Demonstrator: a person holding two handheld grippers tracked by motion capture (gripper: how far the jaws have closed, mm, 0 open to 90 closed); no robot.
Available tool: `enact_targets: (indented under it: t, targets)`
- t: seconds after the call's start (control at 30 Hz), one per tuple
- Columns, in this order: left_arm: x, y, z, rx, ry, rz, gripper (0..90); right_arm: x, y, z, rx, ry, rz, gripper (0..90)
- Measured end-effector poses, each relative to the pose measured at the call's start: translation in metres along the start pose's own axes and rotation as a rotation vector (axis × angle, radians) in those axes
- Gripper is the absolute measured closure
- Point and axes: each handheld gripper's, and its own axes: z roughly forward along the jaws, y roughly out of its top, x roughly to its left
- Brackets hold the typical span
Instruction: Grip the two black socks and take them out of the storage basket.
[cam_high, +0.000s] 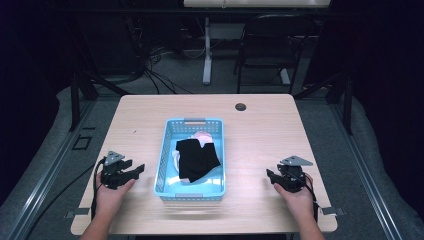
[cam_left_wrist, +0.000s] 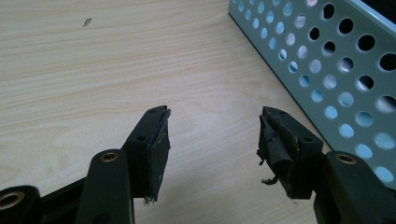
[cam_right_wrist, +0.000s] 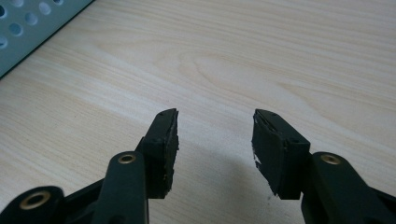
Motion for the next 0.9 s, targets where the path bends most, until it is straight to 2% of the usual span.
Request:
enact_targets:
  t: [0.1,0.17,0.37,0.5,0.73,0.9]
  targets:
    - [0.0,0.0,0.0,0.005,-0.002,-0.007,44.6,0.0,0.0,0.0,0.009,0.008,0.007,50.4]
    - [-0.001,-0.002,0.0,0.012,-0.002,0.008,44.8,0.0,-0.001,0.0,0.019,0.041,0.022,50.4]
    - [-0.002,-0.002,-0.001,0.018,0.005,0.026,44.7,0.006,0.004,-0.001,0.019,0.07,-0.014,51.0]
    - [-0.002,-0.002,-0.002,0.001,0.002,0.023,44.7,0.009,0.003,-0.002,0.026,0.074,-0.021,51.1]
    - [-0.004,-0.001,-0.001,0.002,-0.011,0.026,44.7,0.007,0.004,-0.004,0.014,0.077,-0.012,51.0]
    - [-0.002,0.0,-0.001,-0.002,-0.015,0.009,44.7,0.007,0.011,-0.012,0.017,0.088,-0.006,51.1]
